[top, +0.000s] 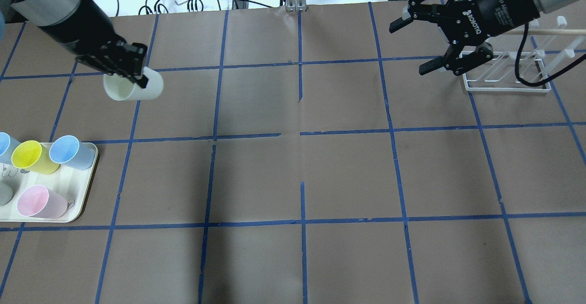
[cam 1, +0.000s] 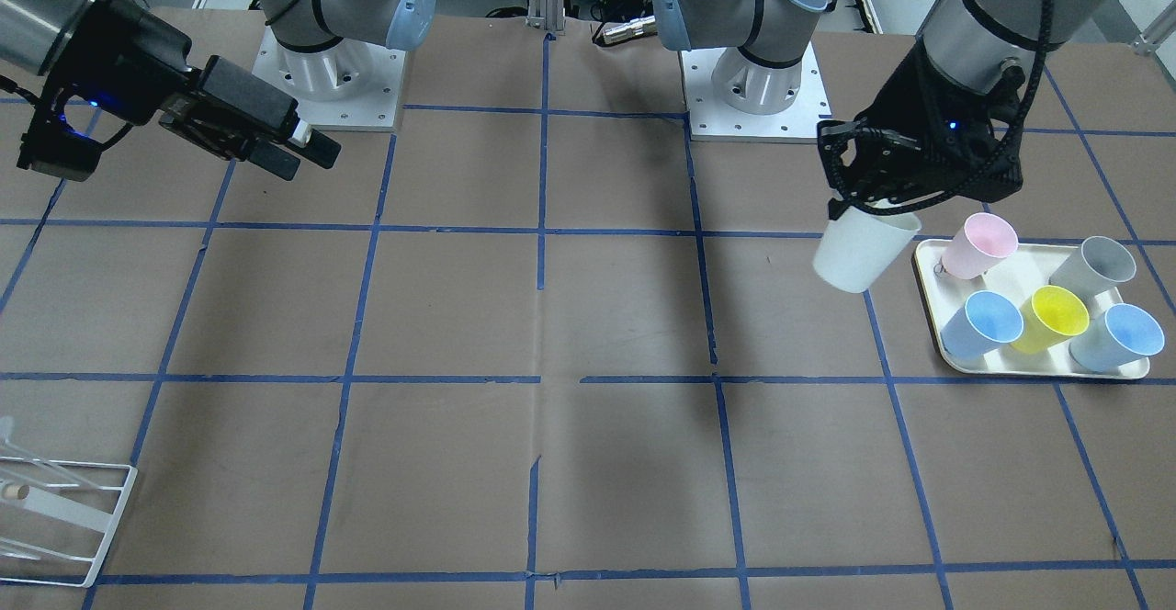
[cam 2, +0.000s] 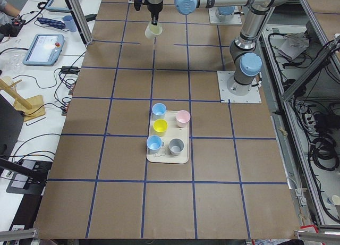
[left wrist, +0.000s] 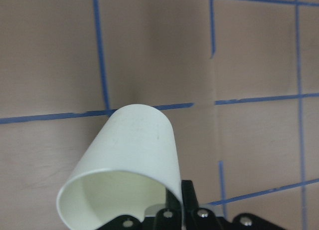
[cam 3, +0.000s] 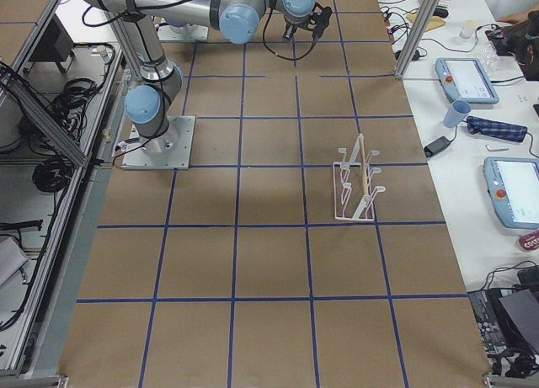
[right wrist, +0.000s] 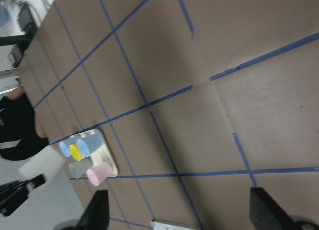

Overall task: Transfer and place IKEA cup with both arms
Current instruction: 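Carry the cup to the tray with the left gripper while the right arm withdraws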

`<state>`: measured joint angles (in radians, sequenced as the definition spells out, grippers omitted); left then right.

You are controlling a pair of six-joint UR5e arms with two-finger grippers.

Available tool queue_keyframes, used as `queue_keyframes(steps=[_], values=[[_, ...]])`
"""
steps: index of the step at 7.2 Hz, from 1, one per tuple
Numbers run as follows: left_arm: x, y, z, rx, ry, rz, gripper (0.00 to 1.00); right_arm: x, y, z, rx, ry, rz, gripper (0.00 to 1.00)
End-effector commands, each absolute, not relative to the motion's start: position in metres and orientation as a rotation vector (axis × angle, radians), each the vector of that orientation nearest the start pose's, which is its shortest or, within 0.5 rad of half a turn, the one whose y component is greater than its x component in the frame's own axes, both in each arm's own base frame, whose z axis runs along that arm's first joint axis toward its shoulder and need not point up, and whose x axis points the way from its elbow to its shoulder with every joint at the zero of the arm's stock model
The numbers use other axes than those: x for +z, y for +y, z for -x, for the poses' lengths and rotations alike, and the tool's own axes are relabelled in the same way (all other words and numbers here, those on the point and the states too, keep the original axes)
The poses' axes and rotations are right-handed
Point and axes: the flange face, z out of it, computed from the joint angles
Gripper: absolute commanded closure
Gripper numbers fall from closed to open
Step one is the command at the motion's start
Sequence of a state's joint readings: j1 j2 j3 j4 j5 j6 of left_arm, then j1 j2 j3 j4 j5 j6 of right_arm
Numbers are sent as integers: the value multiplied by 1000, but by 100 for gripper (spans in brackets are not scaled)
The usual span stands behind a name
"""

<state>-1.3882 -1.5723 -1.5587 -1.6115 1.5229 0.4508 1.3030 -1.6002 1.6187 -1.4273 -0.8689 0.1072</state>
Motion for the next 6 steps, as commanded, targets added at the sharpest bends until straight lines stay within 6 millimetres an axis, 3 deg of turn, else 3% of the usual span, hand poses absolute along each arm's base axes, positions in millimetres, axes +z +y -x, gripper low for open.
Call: queue_keyframes(steps=[1, 2, 4, 6], values=[[484, -491, -37, 251, 2888, -823, 100, 482, -496, -61, 124, 2643, -561, 0], [479, -484, -81, 359, 2779, -1025, 100, 480, -491, -75, 120, 2812, -502, 0], [453, -469, -174, 506, 2720, -1074, 100, 481, -476, -112, 120, 3064, -415, 0], [411, -454, -222, 555, 2669, -1227, 100, 479, -469, -130, 124, 3076, -382, 0]])
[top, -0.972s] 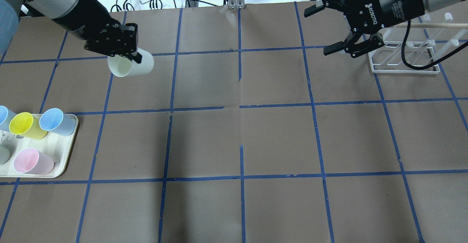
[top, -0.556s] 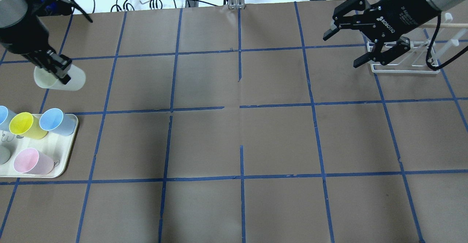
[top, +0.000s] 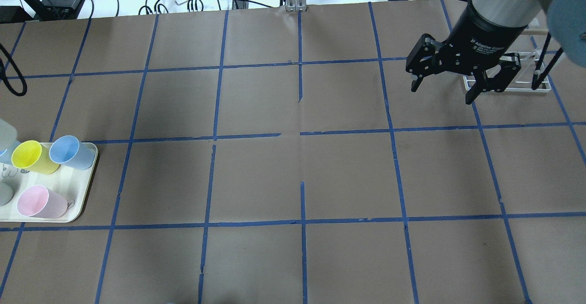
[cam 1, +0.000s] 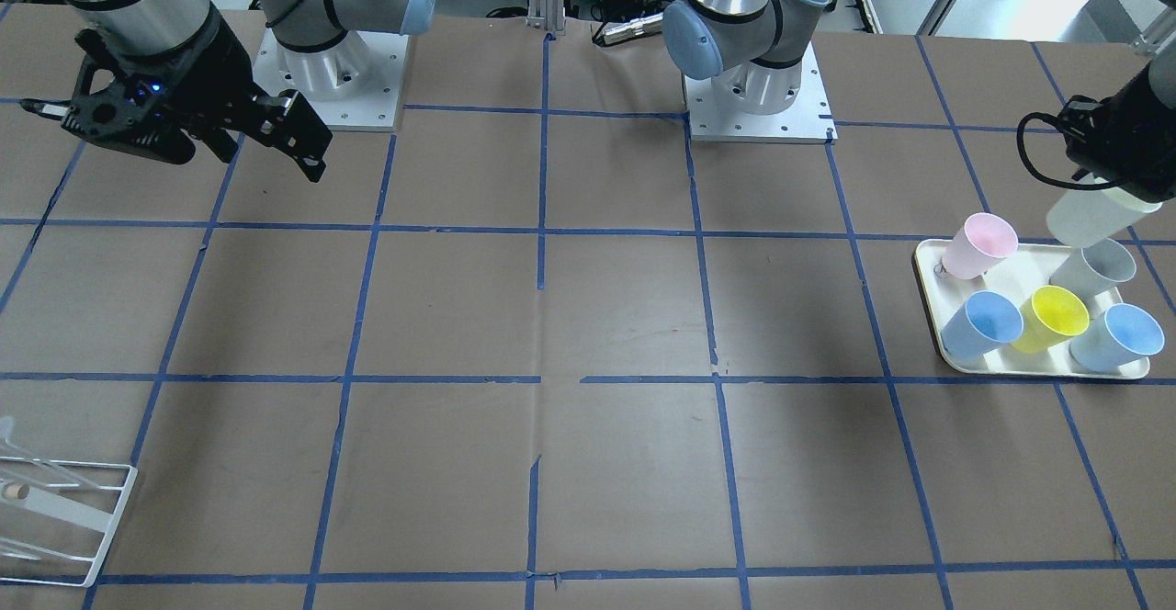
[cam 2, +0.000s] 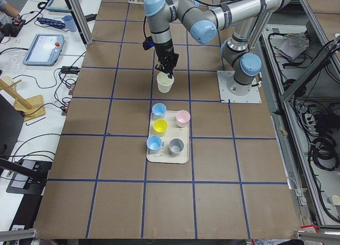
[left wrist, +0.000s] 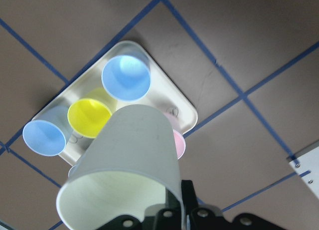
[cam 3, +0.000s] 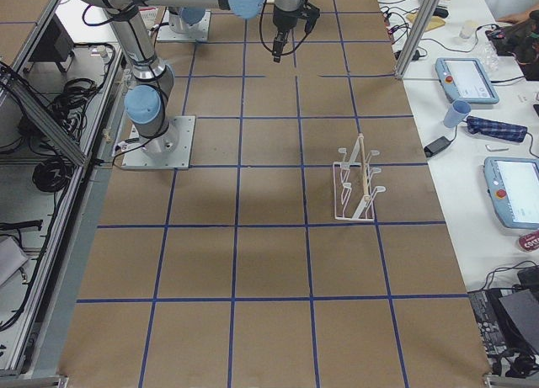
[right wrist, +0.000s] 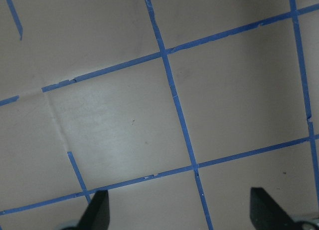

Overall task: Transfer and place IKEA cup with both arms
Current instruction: 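Carry the cup to the tray with the left gripper while the right arm withdraws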

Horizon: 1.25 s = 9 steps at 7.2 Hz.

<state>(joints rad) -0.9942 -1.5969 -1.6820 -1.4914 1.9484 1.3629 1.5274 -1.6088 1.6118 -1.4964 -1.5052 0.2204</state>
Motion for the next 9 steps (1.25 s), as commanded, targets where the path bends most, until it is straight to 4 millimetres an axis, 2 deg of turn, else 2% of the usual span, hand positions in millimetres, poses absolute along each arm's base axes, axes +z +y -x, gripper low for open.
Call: queue_keyframes(steps=[1, 3, 4, 5, 6, 8, 9], values=[[391, -442, -250, 568, 2651, -1344, 100, 478, -467, -131, 126, 3076, -366, 0], [358, -441, -263, 580, 2532, -1623, 100, 472, -468, -129, 141, 3084, -333, 0], [347, -440, -275, 581, 2466, -1668, 100, 477, -469, -125, 129, 3087, -328, 0], [329, -429, -294, 597, 2517, -1637, 100, 482, -467, -125, 103, 3086, -330, 0], [314, -427, -300, 601, 2536, -1631, 100, 483, -462, -126, 107, 3093, -328, 0], [287, -430, -300, 623, 2555, -1663, 100, 479, -455, -122, 107, 3138, -335, 0], [280, -432, -302, 631, 2562, -1672, 100, 478, -455, -120, 81, 3133, -333, 0]])
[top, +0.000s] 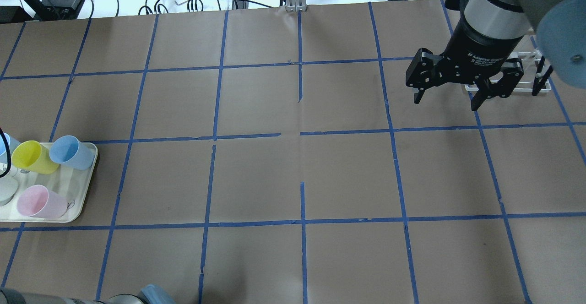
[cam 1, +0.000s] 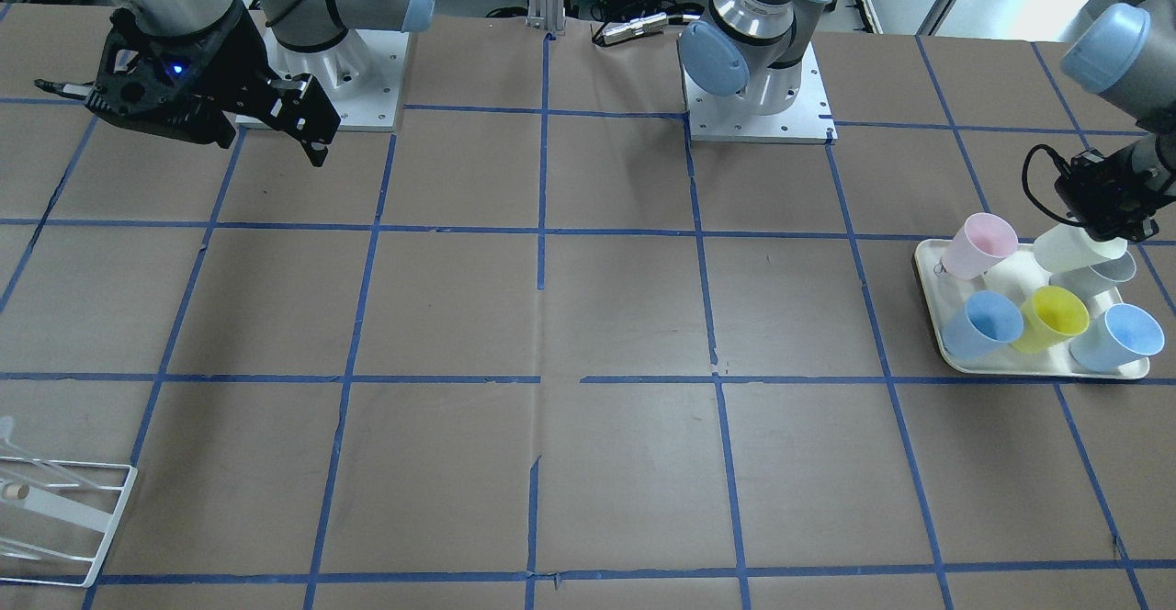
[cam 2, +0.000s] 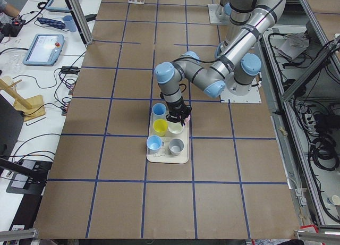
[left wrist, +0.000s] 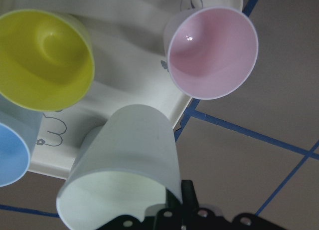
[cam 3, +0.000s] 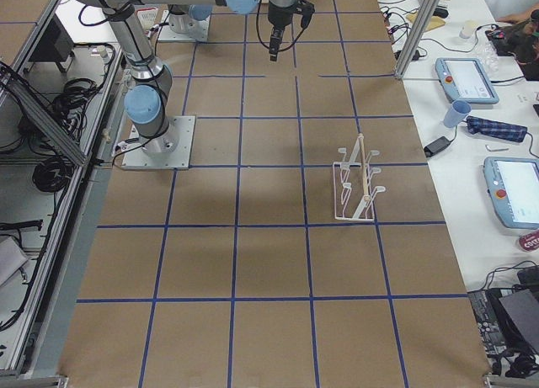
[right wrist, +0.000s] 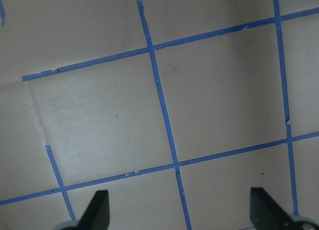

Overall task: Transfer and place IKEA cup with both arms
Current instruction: 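Lower the cup into the tray slot and open the left gripper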

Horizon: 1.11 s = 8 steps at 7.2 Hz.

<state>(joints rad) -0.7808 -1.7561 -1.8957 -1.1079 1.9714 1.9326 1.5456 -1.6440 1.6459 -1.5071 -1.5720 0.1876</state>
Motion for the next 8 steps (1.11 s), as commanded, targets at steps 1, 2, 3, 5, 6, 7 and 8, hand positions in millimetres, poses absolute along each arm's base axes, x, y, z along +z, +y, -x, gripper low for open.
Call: queue_keyframes(steps=[1, 2, 3, 5, 6, 7, 8], values=[[270, -433, -302, 640, 2572, -1683, 100, 471, -453, -120, 86, 3132, -328, 0], [265, -435, -304, 645, 2578, -1690, 100, 473, -452, -122, 75, 3128, -325, 0], [257, -436, -305, 651, 2584, -1699, 100, 476, -452, -123, 51, 3124, -325, 0], [261, -442, -306, 620, 2583, -1685, 64, 481, -453, -123, 32, 3122, -322, 0], [263, -444, -301, 623, 2577, -1693, 28, 482, -455, -123, 27, 3122, -322, 0], [274, -446, -294, 619, 2566, -1676, 27, 485, -456, -124, 6, 3119, -319, 0], [287, -447, -294, 622, 2579, -1679, 27, 485, -457, -124, -4, 3120, -319, 0]])
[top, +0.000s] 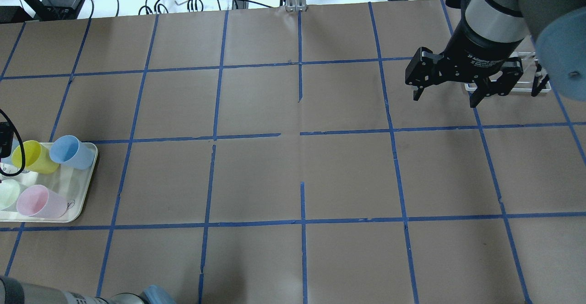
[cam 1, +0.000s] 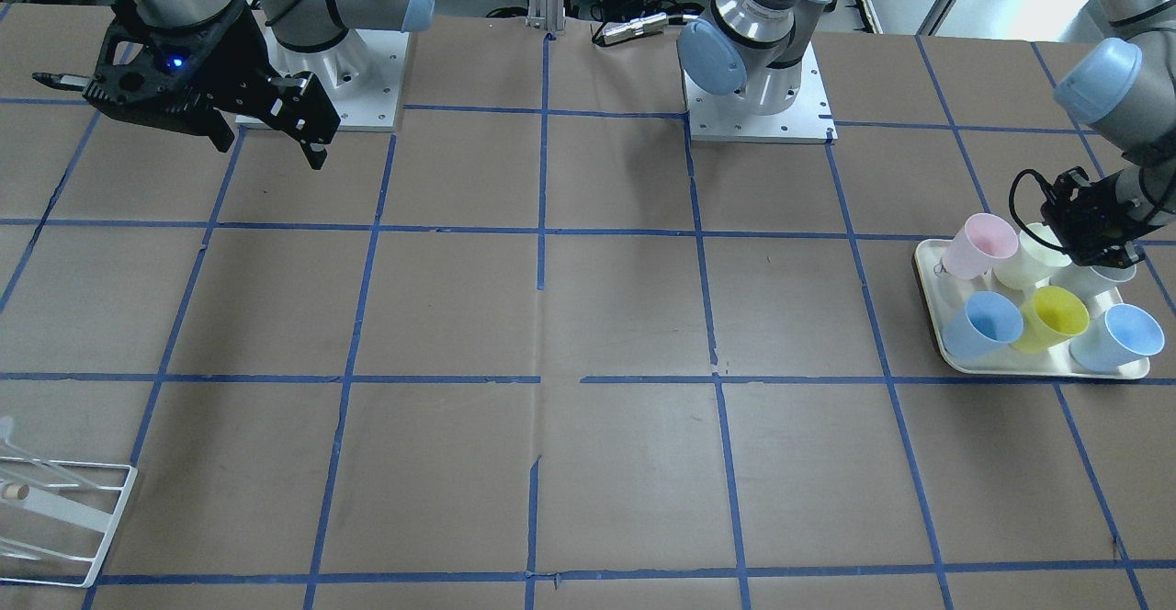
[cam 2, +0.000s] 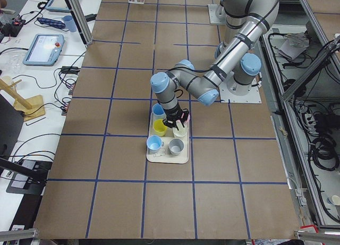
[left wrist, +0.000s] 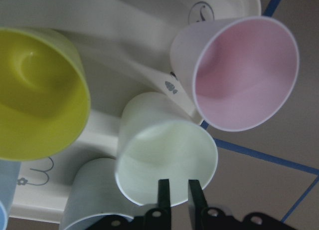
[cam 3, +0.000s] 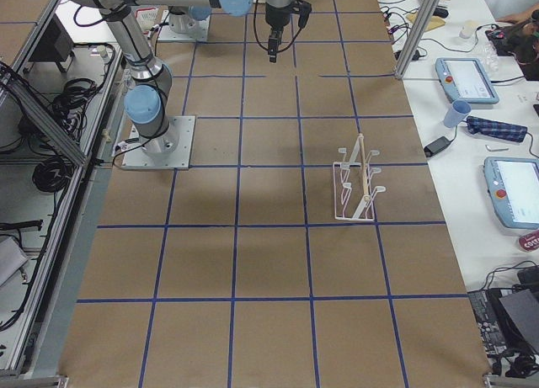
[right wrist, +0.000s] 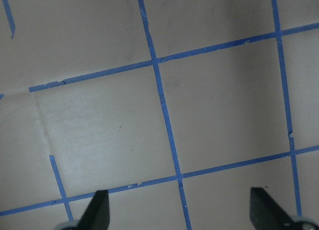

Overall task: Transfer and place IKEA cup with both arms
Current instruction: 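Lower the cup into the tray slot and open the left gripper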

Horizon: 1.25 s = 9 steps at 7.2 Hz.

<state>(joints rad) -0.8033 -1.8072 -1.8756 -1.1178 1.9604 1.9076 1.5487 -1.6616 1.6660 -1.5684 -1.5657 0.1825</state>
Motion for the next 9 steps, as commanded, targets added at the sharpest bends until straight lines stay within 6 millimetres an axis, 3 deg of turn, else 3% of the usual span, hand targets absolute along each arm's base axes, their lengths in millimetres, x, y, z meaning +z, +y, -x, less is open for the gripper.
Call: queue_keyframes(steps=[1, 2, 3, 4, 5, 6, 9], values=[[323, -461, -297, 523, 2632, -1619, 27, 486, -459, -124, -28, 3119, -319, 0], [359, -473, -290, 367, 2805, -1491, 24, 489, -461, -124, -68, 3115, -319, 0], [393, -476, -277, 305, 3043, -1281, 15, 490, -460, -125, -71, 3113, -316, 0], [431, -486, -245, 278, 3223, -1042, 5, 490, -460, -126, -70, 3108, -313, 0], [464, -503, -193, 275, 3288, -892, 1, 490, -459, -126, -72, 3106, -315, 0], [487, -514, -136, 285, 3259, -854, 0, 491, -459, -126, -74, 3105, -315, 0], [525, -502, 23, 298, 3217, -534, 0, 486, -457, -131, -26, 3066, -306, 0]])
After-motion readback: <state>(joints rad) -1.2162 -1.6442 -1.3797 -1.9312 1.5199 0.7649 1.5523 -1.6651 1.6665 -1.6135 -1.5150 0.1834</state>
